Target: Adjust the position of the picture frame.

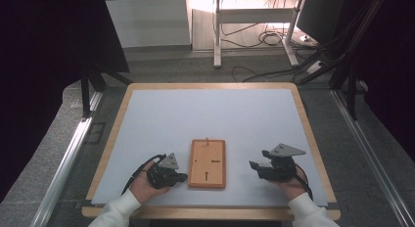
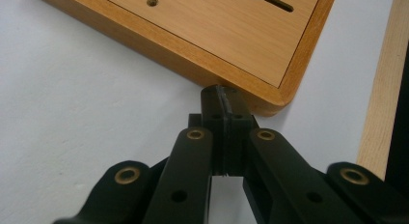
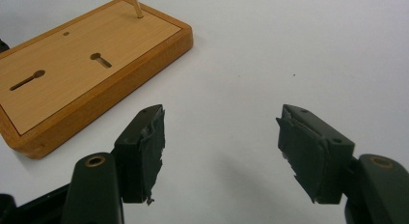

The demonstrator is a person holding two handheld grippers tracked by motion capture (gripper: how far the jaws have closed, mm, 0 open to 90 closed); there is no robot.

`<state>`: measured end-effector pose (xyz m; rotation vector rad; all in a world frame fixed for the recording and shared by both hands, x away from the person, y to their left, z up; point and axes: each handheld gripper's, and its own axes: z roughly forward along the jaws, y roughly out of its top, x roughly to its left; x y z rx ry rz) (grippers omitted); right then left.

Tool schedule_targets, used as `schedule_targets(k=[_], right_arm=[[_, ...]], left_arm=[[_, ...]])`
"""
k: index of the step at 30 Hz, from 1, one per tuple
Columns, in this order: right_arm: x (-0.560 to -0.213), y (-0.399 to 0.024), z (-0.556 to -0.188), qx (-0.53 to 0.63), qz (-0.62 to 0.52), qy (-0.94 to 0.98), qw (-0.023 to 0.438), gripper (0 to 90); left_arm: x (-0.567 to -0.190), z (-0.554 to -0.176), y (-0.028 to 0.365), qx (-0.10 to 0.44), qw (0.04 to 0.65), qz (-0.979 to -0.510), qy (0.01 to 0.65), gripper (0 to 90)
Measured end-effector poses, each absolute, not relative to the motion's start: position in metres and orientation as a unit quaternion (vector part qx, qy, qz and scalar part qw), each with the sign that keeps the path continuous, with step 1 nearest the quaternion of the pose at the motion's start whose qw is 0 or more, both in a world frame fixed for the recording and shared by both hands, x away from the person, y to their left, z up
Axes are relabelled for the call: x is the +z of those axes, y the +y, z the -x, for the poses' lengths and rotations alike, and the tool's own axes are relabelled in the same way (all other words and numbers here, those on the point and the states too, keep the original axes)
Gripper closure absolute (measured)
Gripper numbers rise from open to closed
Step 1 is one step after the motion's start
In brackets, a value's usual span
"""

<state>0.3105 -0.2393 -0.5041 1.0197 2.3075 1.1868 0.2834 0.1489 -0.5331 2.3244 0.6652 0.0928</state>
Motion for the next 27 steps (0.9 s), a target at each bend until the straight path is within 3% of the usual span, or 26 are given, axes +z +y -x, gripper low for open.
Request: schedule_targets(k=[9, 15, 20, 23, 27], right_arm=[[-0.506, -0.238, -0.311, 0.414, -0.357, 0.819, 0.173, 33.2], [-0.505, -0.239, -0.311, 0.416, -0.358, 0.818, 0.175, 33.2], [-0.505, -0.239, -0.31, 0.415, -0.357, 0.818, 0.176, 33.2], [-0.505, -0.24, -0.31, 0.415, -0.357, 0.819, 0.175, 33.1], [-0.505, -0.242, -0.309, 0.415, -0.358, 0.818, 0.175, 32.9]], left_arm=[[-0.534, -0.285, 0.149, 0.031, 0.36, -0.896, 0.259, 90.0], [-0.526, -0.289, 0.164, 0.068, 0.378, -0.88, 0.28, 86.6], [-0.525, -0.292, 0.175, 0.101, 0.393, -0.861, 0.307, 75.5], [-0.526, -0.294, 0.178, 0.11, 0.397, -0.852, 0.322, 57.1], [-0.527, -0.297, 0.181, 0.108, 0.4, -0.844, 0.34, 46.7]])
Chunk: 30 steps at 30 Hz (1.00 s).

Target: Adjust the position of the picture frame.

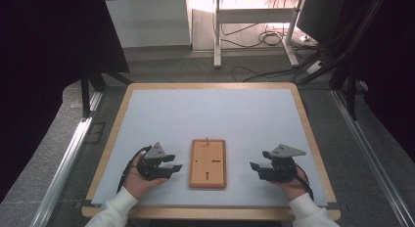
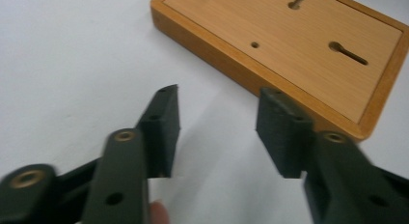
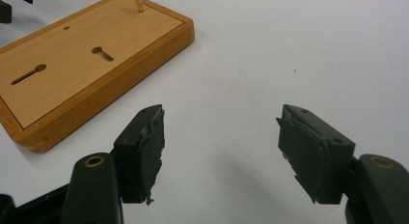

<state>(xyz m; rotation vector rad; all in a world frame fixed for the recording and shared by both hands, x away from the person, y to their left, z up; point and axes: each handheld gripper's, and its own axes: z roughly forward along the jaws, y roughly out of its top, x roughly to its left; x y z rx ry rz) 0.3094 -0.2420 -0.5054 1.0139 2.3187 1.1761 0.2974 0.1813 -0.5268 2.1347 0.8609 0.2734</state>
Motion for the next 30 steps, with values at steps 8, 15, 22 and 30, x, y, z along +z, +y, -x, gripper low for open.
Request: schedule_targets(k=[8, 15, 22, 30], right_arm=[[-0.506, -0.254, -0.299, 0.417, -0.356, 0.818, 0.175, 32.2], [-0.506, -0.25, -0.302, 0.419, -0.352, 0.819, 0.174, 31.7], [-0.507, -0.246, -0.303, 0.414, -0.345, 0.824, 0.175, 31.0], [-0.507, -0.25, -0.3, 0.412, -0.345, 0.824, 0.181, 31.0]], left_arm=[[-0.527, -0.3, 0.188, 0.114, 0.41, -0.828, 0.365, 36.1], [-0.525, -0.302, 0.184, 0.12, 0.413, -0.826, 0.365, 35.5], [-0.525, -0.309, 0.178, 0.119, 0.413, -0.829, 0.358, 35.3], [-0.517, -0.323, 0.162, 0.118, 0.422, -0.834, 0.336, 34.7]])
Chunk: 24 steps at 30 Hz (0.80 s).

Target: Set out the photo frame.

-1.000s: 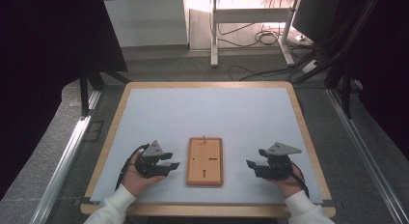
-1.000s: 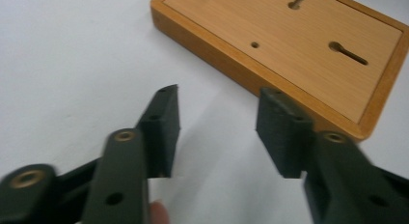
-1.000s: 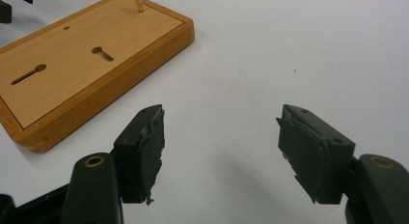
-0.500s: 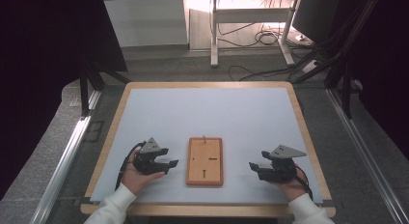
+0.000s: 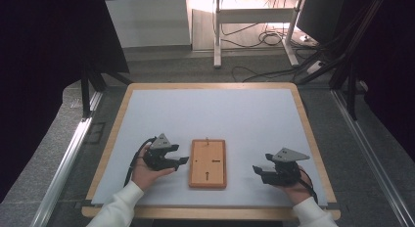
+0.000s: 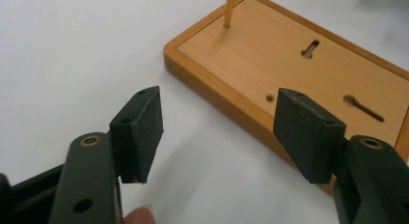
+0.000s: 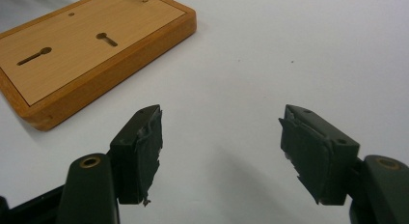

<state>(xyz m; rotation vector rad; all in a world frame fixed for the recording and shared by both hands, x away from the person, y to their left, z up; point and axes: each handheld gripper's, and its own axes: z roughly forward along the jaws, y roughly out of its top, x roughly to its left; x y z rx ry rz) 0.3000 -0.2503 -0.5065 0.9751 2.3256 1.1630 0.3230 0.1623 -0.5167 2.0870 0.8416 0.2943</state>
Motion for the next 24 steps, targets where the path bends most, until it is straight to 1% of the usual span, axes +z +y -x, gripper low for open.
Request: schedule_targets(k=[11, 24], right_arm=[[-0.507, -0.25, -0.299, 0.411, -0.346, 0.824, 0.182, 30.8], [-0.508, -0.25, -0.299, 0.408, -0.345, 0.825, 0.183, 30.6]], left_arm=[[-0.508, -0.341, 0.14, 0.109, 0.429, -0.841, 0.312, 31.8], [-0.502, -0.36, 0.114, 0.107, 0.434, -0.844, 0.295, 31.9]])
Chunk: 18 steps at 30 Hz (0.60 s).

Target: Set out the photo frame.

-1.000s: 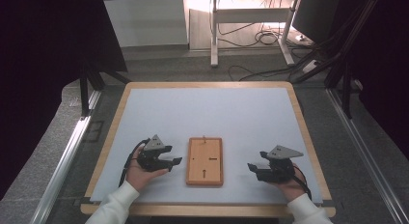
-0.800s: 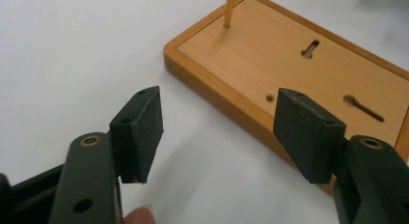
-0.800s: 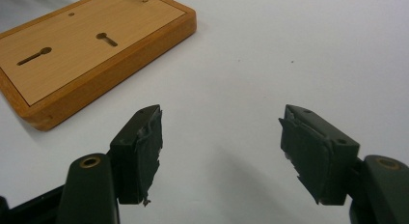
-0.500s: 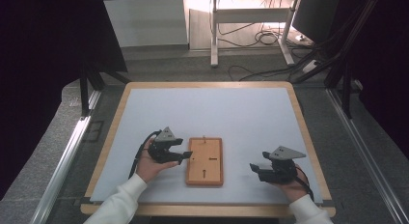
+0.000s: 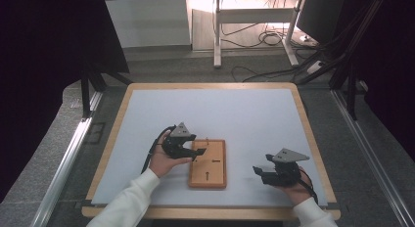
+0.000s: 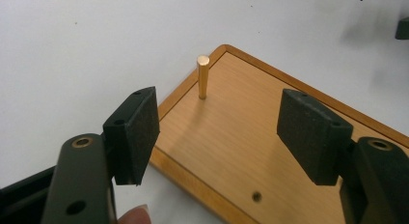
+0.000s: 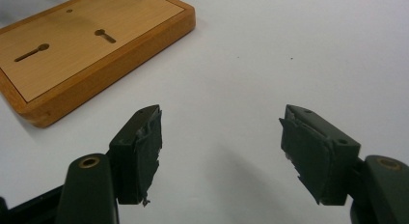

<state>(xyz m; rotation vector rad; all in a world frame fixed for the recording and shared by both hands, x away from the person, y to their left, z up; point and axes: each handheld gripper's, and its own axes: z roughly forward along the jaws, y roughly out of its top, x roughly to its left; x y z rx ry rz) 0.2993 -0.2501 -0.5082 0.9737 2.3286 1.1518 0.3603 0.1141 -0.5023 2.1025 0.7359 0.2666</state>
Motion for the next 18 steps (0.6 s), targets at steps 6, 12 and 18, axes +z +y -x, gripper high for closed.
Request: schedule_targets(k=[6, 12, 18], right_arm=[[-0.509, -0.248, -0.3, 0.406, -0.344, 0.827, 0.181, 30.4], [-0.51, -0.247, -0.3, 0.405, -0.342, 0.829, 0.18, 30.4], [-0.51, -0.246, -0.299, 0.404, -0.341, 0.83, 0.18, 30.4]], left_arm=[[-0.508, -0.372, 0.1, 0.104, 0.427, -0.852, 0.283, 36.1], [-0.515, -0.38, 0.093, 0.098, 0.42, -0.858, 0.28, 44.0], [-0.514, -0.386, 0.087, 0.096, 0.422, -0.861, 0.266, 58.0]])
